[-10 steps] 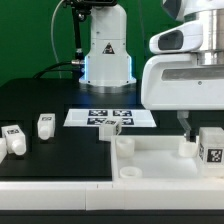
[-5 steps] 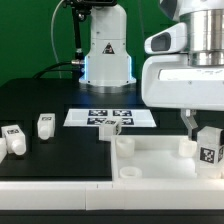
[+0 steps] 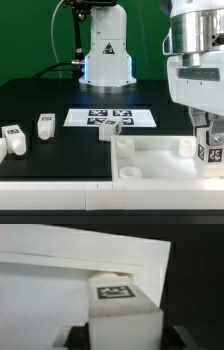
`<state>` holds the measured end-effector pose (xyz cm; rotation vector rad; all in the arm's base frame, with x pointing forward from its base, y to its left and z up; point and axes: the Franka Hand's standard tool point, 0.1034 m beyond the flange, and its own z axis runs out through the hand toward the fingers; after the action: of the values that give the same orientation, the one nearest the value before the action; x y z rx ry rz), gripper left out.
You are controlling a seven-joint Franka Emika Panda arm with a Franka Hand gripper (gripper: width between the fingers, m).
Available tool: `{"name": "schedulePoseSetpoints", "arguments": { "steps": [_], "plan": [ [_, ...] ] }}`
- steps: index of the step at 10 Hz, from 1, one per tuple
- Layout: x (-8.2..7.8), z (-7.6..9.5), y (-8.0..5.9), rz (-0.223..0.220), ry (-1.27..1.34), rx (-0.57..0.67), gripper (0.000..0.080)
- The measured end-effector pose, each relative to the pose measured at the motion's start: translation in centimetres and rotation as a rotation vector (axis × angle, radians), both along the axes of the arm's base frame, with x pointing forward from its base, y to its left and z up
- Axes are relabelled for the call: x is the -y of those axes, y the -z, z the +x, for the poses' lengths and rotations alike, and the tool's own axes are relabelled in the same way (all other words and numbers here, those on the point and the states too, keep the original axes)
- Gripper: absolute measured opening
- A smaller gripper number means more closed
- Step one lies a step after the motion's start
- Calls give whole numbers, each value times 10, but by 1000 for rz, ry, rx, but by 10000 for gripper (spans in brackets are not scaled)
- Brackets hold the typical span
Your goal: Assemble square table
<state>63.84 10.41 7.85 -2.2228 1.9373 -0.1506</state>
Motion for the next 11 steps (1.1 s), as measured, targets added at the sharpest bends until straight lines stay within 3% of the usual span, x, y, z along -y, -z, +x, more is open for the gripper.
{"name": "schedulePoseSetpoints", "arguments": {
  "steps": [2, 4, 5, 6, 7, 8, 9, 10, 11],
  "plan": [
    [-1, -1, 0, 35, 152, -14, 294],
    [-1, -1, 0, 108, 398, -36, 294],
    [-1, -1, 0, 108, 399, -36, 294],
    [-1, -1, 0, 103, 372, -34, 294],
    [-2, -2, 1, 96, 352, -33, 375],
    [-5, -1, 0, 60, 210, -20, 512],
    [-10, 0, -1, 6, -10, -5, 512],
    [-13, -1, -1, -28, -173, -2, 620],
    [-11, -1, 0, -28, -175, 1, 640]
  ]
}}
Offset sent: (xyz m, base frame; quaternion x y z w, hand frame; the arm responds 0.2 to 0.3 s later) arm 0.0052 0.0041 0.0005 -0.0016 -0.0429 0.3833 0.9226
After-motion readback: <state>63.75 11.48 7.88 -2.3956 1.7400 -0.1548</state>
